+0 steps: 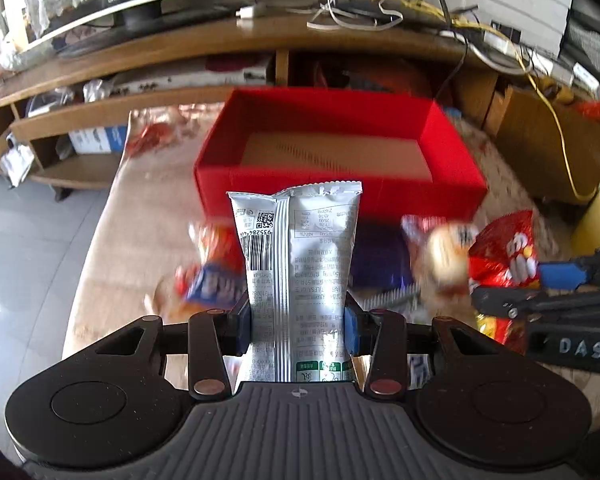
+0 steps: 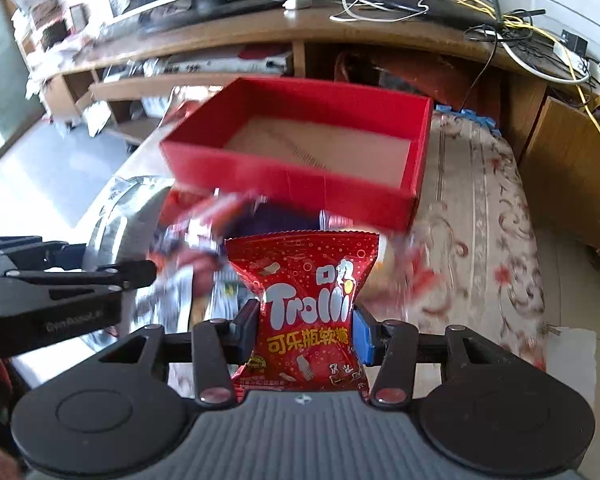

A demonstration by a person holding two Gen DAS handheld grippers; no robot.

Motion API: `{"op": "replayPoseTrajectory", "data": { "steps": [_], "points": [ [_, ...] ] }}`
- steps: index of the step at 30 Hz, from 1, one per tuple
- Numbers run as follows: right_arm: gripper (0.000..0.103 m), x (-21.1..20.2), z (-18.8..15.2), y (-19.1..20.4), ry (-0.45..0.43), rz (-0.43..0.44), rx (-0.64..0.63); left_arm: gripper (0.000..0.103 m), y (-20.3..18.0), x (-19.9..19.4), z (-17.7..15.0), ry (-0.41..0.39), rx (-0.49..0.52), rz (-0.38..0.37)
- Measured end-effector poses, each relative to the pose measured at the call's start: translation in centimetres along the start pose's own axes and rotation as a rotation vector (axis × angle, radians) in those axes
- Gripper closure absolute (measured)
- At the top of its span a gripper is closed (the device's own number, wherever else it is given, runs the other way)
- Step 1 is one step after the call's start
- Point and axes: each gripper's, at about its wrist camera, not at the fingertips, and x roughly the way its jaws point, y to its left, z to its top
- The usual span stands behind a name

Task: Organize snacks
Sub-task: 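Lift both held packets and carry them over the red box, then lower both packets into the red box and open both tools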

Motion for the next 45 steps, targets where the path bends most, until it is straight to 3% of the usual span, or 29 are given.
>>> {"op": "replayPoseTrajectory", "data": {
  "steps": [18, 45],
  "points": [
    [0.05, 4.3, 7.5, -2.4, -0.076, -0.099, 0.114, 0.053, -1.3, 5.0, 6.7, -0.075, -0.021, -0.025],
    [0.05, 10.2, 13.3, -4.6, -0.082, -0.12, 0.166, 0.053, -1.8, 10.3, 12.4, -0.101, -0.002, 0.03]
  ]
}}
